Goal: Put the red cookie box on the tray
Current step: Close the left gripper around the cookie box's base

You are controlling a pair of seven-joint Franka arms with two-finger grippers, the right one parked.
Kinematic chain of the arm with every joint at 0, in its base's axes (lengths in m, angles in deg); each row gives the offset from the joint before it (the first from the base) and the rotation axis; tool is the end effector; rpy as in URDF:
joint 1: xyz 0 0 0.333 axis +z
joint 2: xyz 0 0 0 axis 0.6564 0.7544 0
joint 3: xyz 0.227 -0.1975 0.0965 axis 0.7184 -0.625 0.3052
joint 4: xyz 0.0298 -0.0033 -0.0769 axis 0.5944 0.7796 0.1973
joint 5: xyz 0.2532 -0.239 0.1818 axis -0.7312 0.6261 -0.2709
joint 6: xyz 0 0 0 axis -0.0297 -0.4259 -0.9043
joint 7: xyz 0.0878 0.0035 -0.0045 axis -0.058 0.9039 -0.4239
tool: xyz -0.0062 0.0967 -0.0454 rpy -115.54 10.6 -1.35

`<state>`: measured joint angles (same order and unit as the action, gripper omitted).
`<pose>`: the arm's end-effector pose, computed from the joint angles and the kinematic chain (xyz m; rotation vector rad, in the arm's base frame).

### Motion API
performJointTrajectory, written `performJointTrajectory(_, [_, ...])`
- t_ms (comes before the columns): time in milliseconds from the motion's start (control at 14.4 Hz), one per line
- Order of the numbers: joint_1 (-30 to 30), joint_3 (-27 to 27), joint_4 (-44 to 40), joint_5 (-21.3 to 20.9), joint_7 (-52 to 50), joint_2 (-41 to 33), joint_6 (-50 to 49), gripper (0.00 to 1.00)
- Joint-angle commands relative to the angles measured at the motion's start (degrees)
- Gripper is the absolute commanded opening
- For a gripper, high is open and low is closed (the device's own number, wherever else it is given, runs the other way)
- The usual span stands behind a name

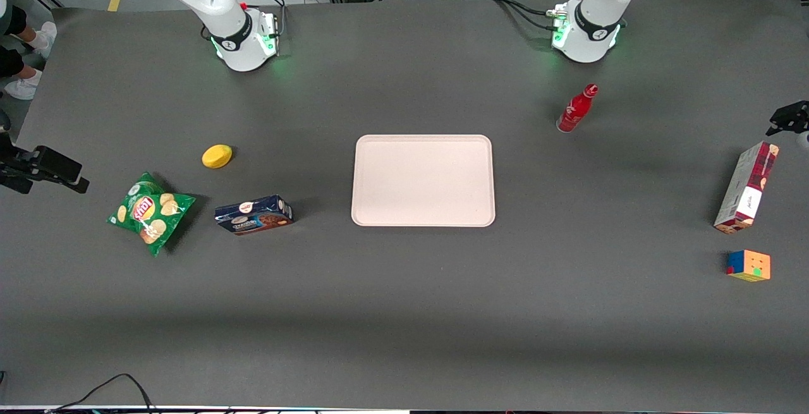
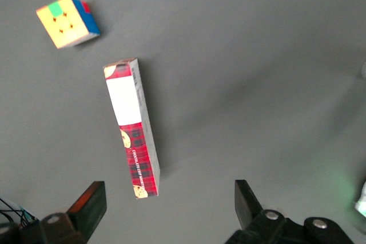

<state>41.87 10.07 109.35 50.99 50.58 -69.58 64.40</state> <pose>0.5108 0.2231 0.4503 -2.9220 1.0262 0.2551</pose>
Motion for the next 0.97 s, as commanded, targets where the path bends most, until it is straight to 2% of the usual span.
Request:
performJointTrajectory(0, [1.0,2.1,8.3,-0.1,2.2,-1.5,10.5,1.0])
performJointTrajectory(348, [4.4,2.0,12.1,0.2,2.9,3.8,24.2,1.0])
performJointTrajectory(487, [5.1,2.0,12.1,2.1,3.6,6.0,27.8,1.0])
performJointTrajectory(556, [5.3,2.0,12.1,3.4,5.5,7.1,28.7,1.0])
performJointTrajectory(765, [5.7,2.0,11.9,11.9,13.1,11.8,32.2,1.0])
performJointTrajectory(904, [5.7,2.0,10.9,14.1,15.2,14.6,34.4,1.0])
